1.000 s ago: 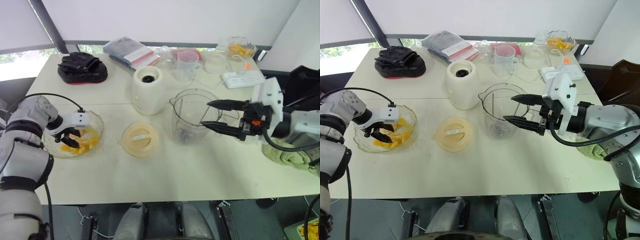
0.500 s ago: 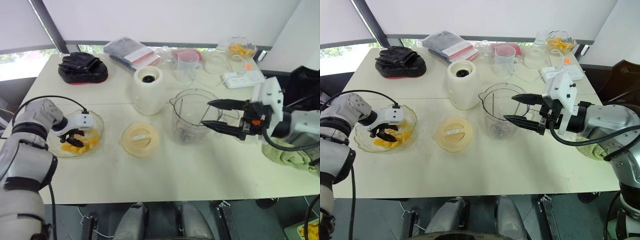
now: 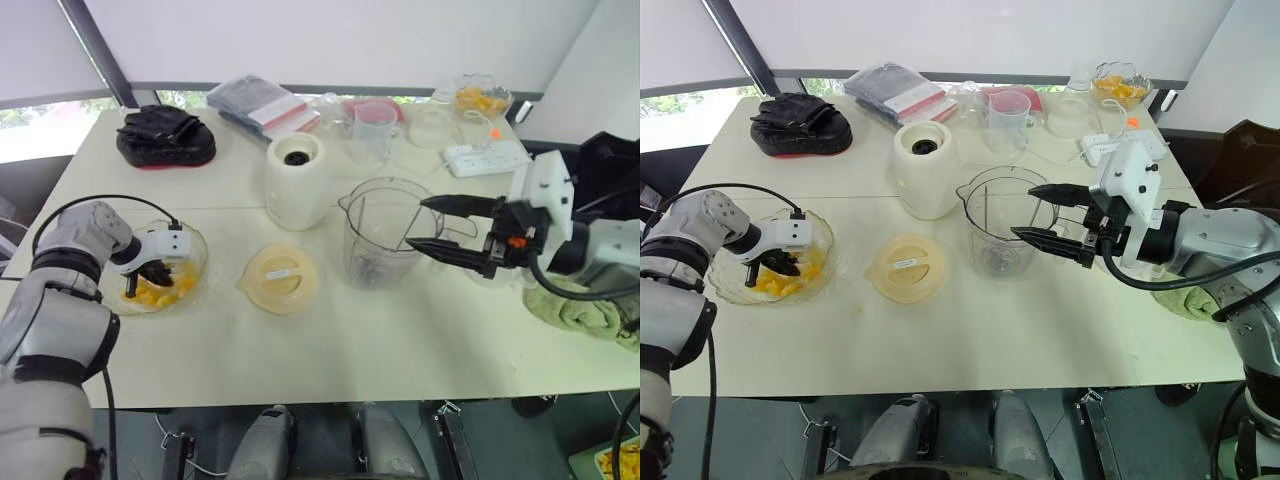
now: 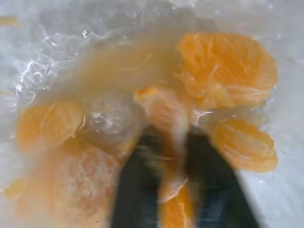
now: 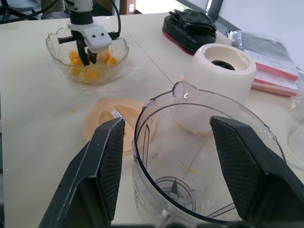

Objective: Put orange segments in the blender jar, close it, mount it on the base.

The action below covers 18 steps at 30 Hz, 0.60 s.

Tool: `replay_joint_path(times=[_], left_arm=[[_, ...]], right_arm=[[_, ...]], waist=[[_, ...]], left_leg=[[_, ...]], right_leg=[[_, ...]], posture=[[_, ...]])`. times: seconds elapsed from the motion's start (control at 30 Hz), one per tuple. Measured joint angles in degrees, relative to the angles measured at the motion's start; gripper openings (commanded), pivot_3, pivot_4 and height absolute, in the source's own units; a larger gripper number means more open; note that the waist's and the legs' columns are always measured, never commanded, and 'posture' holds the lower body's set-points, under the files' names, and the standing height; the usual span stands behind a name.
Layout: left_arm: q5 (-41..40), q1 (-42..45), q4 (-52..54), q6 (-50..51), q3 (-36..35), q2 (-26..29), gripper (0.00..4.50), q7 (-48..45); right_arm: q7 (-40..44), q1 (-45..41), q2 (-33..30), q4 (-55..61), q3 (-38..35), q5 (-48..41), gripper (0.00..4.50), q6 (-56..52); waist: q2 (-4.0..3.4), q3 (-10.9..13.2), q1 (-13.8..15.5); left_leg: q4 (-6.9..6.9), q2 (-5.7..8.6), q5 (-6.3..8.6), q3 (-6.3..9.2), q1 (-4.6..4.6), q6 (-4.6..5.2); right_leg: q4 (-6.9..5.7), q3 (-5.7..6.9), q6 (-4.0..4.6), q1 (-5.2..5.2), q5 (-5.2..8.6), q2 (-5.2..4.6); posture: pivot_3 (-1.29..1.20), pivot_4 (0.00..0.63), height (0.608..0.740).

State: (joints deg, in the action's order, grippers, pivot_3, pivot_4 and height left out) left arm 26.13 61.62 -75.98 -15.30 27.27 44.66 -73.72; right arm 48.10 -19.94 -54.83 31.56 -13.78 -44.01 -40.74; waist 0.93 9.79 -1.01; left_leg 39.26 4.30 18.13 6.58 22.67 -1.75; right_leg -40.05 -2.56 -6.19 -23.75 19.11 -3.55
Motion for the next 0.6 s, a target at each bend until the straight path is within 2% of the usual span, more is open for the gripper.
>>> replay_joint_path(times=[0.43,0.6], left_arm=[[-0.57,-0.55,-0.01,0.67,-1.77,-0.01,0.05,-1.3],[-6.41,-0.6,-0.32,6.38,-9.12,-0.35,0.05,-3.39]], right_arm=[[-0.45,0.06,0.0,0.31,0.0,0.03,2.99,0.01],[-0.44,0.05,0.01,0.31,0.0,0.25,2.99,0.05]], waist=[[0.01,0.0,-0.03],[0.02,-0.01,-0.03]], left_leg=[[0.01,0.0,-0.02,0.0,0.0,-0.02],[0.06,0.0,-0.02,0.0,0.04,-0.02]], right_leg=[[-0.03,0.0,0.0,-0.02,0.0,0.0],[-0.05,0.01,0.0,-0.03,0.0,0.0]], posture=[[0.0,0.15,0.74],[0.0,0.15,0.74]])
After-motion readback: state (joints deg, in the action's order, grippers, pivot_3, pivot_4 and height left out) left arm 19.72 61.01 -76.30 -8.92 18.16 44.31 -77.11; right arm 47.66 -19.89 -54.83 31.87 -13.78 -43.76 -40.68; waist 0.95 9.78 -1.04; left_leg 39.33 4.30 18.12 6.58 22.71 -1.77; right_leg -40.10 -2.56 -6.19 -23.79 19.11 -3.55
